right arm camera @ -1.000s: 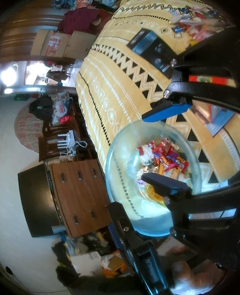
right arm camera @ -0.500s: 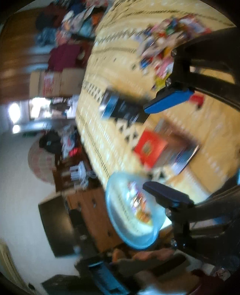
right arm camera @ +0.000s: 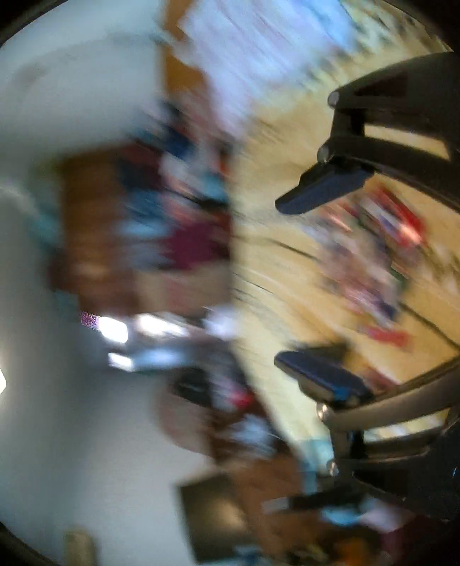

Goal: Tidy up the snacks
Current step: 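Move both tools back over the snack pile, then grasp a white-and-red stick pack with the left tool while the right tool grasps a pink cake pack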

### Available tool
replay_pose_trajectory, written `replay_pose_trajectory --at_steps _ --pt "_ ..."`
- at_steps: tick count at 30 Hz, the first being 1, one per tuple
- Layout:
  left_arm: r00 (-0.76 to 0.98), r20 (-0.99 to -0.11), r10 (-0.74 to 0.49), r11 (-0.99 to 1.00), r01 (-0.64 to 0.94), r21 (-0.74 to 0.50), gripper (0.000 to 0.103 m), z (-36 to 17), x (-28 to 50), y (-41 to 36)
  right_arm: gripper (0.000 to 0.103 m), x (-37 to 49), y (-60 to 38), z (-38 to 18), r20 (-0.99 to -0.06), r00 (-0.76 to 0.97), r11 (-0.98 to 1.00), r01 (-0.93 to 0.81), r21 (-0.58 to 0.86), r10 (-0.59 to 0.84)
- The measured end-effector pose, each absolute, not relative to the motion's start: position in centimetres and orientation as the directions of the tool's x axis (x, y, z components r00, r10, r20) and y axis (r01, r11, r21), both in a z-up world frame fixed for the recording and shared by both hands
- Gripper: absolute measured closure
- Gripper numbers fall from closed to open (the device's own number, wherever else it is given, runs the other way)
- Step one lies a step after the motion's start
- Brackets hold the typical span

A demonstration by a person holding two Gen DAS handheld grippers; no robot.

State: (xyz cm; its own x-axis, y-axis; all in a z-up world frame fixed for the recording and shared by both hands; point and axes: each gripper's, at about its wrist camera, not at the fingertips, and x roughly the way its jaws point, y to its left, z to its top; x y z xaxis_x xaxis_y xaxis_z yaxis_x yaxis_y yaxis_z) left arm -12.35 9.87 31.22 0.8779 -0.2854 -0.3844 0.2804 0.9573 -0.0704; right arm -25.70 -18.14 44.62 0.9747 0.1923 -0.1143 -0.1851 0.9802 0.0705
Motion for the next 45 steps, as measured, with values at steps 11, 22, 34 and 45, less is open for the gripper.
replay_pose_trajectory --at_steps 11,22,34,45 --pt "0.768 -0.554 -0.322 0.945 0.294 -0.142 0.006 23.4 -7.5 6.5 0.000 -30.0 -25.6 45.5 -0.115 0.993 0.999 0.042 0.025 -0.039" --pt "0.536 -0.740 -0.406 0.908 0.331 -0.258 0.037 9.4 2.6 4.6 0.014 -21.7 -24.2 25.9 -0.571 0.782 0.954 -0.095 0.286 0.249" --pt "0.500 -0.798 -0.336 0.933 0.291 -0.210 0.064 3.6 9.0 2.9 0.017 -15.8 -22.7 19.7 -0.703 0.658 0.962 -0.167 0.214 0.271" --pt "0.571 -0.719 -0.396 0.918 0.260 -0.300 0.071 10.0 0.7 7.6 0.032 -4.1 -12.2 16.2 -0.817 0.428 0.755 -0.656 0.012 0.385"
